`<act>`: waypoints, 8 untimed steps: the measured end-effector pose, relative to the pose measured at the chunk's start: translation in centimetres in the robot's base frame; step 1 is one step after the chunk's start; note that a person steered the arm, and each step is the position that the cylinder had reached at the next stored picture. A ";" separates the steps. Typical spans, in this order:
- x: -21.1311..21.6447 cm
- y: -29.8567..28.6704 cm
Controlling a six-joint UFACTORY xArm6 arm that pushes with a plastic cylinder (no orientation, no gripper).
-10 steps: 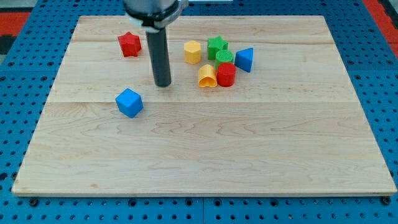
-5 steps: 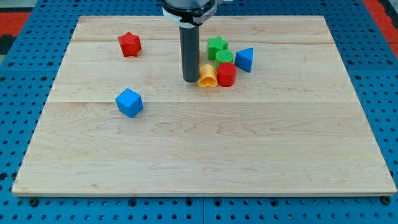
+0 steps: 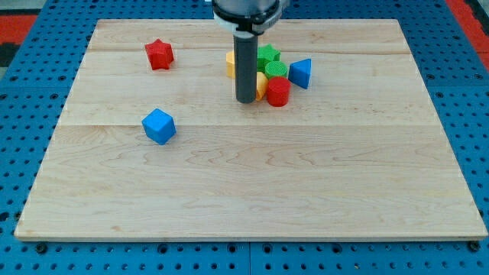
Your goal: Move the red circle horizontal to the blue cube
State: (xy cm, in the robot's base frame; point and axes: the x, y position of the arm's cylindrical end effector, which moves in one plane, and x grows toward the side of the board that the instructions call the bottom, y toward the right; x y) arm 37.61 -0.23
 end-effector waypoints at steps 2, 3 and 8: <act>-0.9 5.8; 0.7 6.0; 3.5 21.7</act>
State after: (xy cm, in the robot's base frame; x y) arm 41.15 21.47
